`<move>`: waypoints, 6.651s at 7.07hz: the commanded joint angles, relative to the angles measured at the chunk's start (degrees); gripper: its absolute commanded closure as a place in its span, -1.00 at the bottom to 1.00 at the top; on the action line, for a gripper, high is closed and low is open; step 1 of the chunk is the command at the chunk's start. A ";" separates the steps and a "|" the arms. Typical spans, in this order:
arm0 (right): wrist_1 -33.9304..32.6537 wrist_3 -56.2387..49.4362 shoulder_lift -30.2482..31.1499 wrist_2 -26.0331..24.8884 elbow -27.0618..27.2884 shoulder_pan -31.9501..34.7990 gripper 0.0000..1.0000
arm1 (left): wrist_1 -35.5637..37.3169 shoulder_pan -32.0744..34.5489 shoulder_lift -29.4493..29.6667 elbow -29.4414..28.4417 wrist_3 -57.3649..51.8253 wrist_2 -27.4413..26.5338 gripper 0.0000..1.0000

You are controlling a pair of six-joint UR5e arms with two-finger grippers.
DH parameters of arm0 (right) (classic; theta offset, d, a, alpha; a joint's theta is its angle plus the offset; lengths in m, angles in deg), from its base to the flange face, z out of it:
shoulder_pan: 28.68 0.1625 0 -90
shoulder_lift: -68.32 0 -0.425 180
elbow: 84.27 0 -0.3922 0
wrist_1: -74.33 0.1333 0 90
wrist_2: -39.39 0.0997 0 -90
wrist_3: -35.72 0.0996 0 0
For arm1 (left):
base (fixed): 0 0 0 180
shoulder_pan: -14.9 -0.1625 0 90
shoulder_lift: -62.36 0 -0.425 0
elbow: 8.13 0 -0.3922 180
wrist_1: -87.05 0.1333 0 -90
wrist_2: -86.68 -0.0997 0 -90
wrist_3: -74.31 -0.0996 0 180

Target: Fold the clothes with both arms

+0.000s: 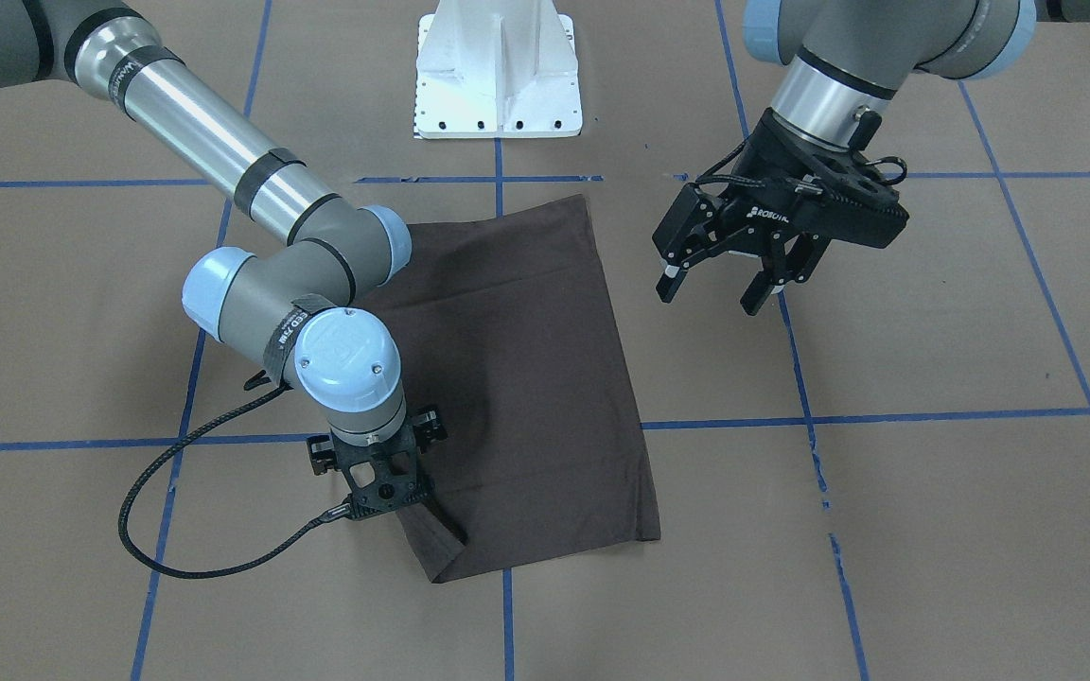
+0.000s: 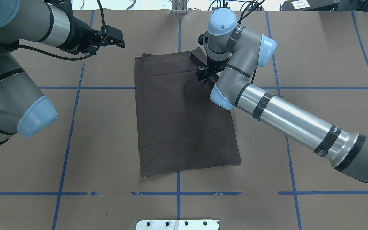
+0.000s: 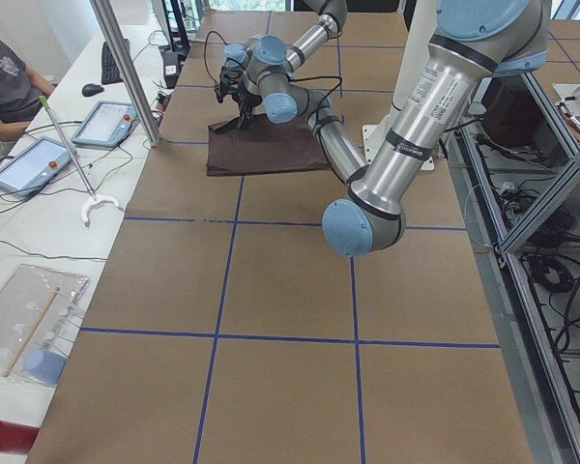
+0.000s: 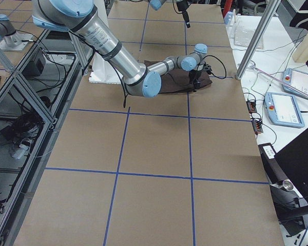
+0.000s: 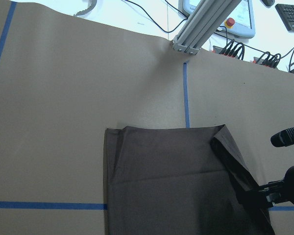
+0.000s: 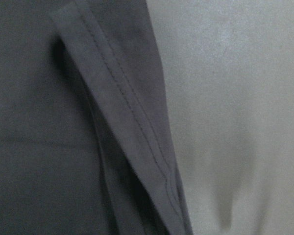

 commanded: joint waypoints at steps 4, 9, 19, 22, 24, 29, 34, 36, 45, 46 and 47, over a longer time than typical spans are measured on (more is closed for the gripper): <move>-0.31 -3.50 1.01 -0.25 -0.23 2.12 -1.00 | 0.01 0.54 0.00 -0.01 -0.14 0.23 -1.00; -0.48 -12.48 4.99 2.64 -0.85 11.79 -1.00 | 0.01 0.63 -0.09 -0.01 -0.14 0.49 -1.00; -0.31 19.69 24.31 12.32 42.39 1.25 -1.00 | 0.01 -31.77 -8.18 2.28 46.95 -13.63 -0.98; -0.31 20.30 24.22 12.15 42.22 0.64 -1.00 | 0.01 -37.41 -7.03 -0.10 55.99 -17.69 -0.87; -0.31 20.39 24.13 12.06 42.22 0.55 -1.00 | 0.01 -37.70 -6.86 -1.42 56.73 -18.84 -0.82; -0.31 20.39 23.96 11.88 41.87 0.20 -1.00 | 0.89 -36.99 -6.86 -2.56 56.73 -19.63 -0.47; -0.31 20.39 24.22 11.79 41.87 0.11 -1.00 | 0.80 -37.17 -6.94 -2.13 56.38 -19.28 1.00; -0.31 23.35 24.66 11.62 42.21 -0.42 -1.00 | 2.11 -37.08 -6.94 -0.55 55.06 -19.02 1.00; -5.23 67.85 30.72 -14.57 48.99 -23.52 -1.00 | 3.26 -36.90 -6.86 0.69 51.72 -19.10 1.00; -5.32 67.77 30.64 -15.18 48.64 -23.88 -1.00 | 3.26 -36.90 -6.86 0.78 51.72 -19.19 1.00; -5.40 67.77 30.55 -15.19 48.37 -23.97 -1.00 | 3.26 -36.90 -6.86 0.78 51.72 -19.19 1.00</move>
